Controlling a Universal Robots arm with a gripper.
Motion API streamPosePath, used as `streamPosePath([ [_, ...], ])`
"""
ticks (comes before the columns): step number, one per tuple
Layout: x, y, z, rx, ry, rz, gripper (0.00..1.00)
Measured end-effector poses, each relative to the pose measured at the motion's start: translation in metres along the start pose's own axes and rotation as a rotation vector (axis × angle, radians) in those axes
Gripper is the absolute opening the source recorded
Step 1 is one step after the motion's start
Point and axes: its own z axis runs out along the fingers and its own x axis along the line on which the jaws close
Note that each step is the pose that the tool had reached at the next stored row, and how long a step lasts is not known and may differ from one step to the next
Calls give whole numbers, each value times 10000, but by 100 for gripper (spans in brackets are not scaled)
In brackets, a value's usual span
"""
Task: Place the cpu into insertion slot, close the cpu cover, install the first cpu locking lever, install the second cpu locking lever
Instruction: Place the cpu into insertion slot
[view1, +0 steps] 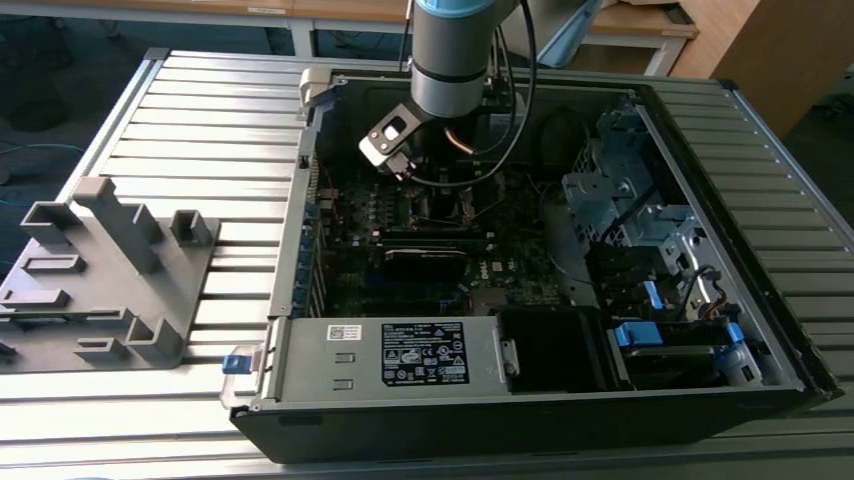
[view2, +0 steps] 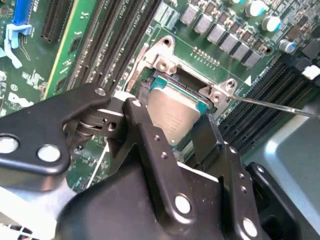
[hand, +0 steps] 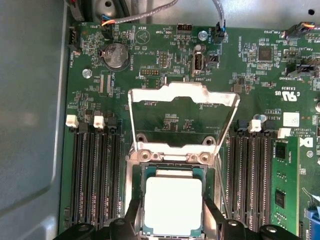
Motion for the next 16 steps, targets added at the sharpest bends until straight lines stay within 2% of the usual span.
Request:
streamPosePath([
  [8,2,3,-134,0,4,0,60],
  [16,2,3,-137,-2,9,1,59],
])
